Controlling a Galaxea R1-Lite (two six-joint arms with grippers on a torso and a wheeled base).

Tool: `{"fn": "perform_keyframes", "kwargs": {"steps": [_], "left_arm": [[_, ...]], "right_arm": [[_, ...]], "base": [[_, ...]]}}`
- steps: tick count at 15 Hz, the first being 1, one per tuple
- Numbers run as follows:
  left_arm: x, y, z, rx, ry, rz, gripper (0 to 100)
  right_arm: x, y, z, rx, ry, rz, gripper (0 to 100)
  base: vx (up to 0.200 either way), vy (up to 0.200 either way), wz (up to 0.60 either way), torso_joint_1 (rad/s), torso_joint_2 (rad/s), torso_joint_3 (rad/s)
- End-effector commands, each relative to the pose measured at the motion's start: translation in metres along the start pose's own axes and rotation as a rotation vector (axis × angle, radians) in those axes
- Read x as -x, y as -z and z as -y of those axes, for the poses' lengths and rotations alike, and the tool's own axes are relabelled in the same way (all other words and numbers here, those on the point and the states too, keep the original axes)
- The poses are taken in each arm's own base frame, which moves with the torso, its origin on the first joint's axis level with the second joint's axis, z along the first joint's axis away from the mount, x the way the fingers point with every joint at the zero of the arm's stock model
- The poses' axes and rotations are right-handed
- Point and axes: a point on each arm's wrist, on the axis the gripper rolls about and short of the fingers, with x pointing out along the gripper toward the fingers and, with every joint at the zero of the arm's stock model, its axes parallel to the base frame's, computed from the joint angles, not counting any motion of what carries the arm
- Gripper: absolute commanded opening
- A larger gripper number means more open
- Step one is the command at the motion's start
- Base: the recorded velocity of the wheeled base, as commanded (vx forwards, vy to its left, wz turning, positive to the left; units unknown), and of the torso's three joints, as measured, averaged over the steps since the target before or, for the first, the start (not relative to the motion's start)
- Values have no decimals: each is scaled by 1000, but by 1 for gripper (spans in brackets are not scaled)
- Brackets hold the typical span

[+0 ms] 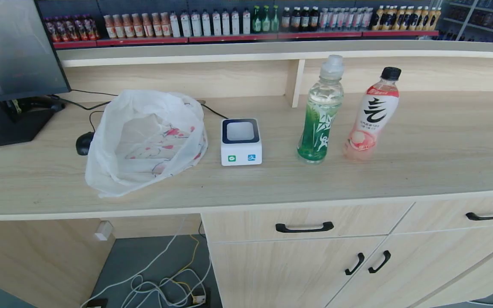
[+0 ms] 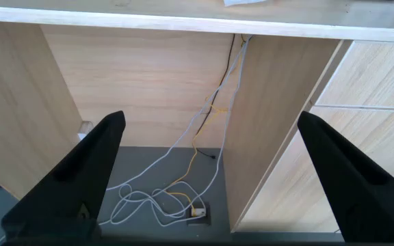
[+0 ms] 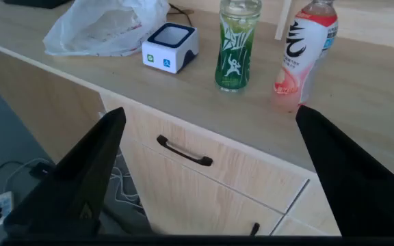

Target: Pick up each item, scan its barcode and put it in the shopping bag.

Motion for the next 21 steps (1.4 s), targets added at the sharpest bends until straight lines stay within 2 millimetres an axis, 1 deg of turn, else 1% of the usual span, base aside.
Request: {"fn": "perform_keyframes", "kwargs": {"steps": [1,2,3,4,5,6,8,10,11,13,15,16,17,18,19,20,21], "left_arm": [[0,0,0,0,0,1,100],[0,0,0,0,0,1,100],[0,0,0,0,0,1,100],[0,0,0,0,0,1,100],[0,0,0,0,0,1,100],[0,0,0,0,0,1,100],[0,0,0,0,0,1,100],[0,0,0,0,0,1,100],[0,0,0,0,0,1,100],[0,0,0,0,0,1,100],[0,0,0,0,0,1,100],[0,0,0,0,0,1,100],[0,0,0,0,0,1,100],[0,0,0,0,0,1,100],[0,0,0,0,0,1,100],[0,0,0,0,0,1,100],[0,0,0,0,0,1,100]], "right_arm": [[-58,4,6,32,-142,-46,100],[-80,5,2,78,-192,-52,100],[-94,4,-2,86,-169,-74,100],[-101,2,-4,91,-133,-81,100],[-118,-6,-12,82,-74,-79,100],[-131,-10,-17,54,-48,-80,100],[-153,-14,-16,53,51,-76,100],[-161,-11,-14,66,234,-95,100],[-163,-8,-18,63,267,-103,100],[-164,1,-25,59,265,-90,100],[-173,11,-27,55,292,-75,100],[-180,16,-27,50,299,-52,100],[-182,17,-28,49,300,-46,100],[-197,27,-29,34,361,3,100],[-200,28,-29,27,386,20,100],[-211,34,-31,17,406,51,100],[-214,37,-31,15,411,68,100]], "base": [[0,0,0,0,0,0],[0,0,0,0,0,0],[0,0,0,0,0,0],[0,0,0,0,0,0],[0,0,0,0,0,0],[0,0,0,0,0,0],[0,0,0,0,0,0],[0,0,0,0,0,0],[0,0,0,0,0,0],[0,0,0,0,0,0],[0,0,0,0,0,0],[0,0,0,0,0,0],[0,0,0,0,0,0],[0,0,0,0,0,0],[0,0,0,0,0,0],[0,0,0,0,0,0],[0,0,0,0,0,0]]}}
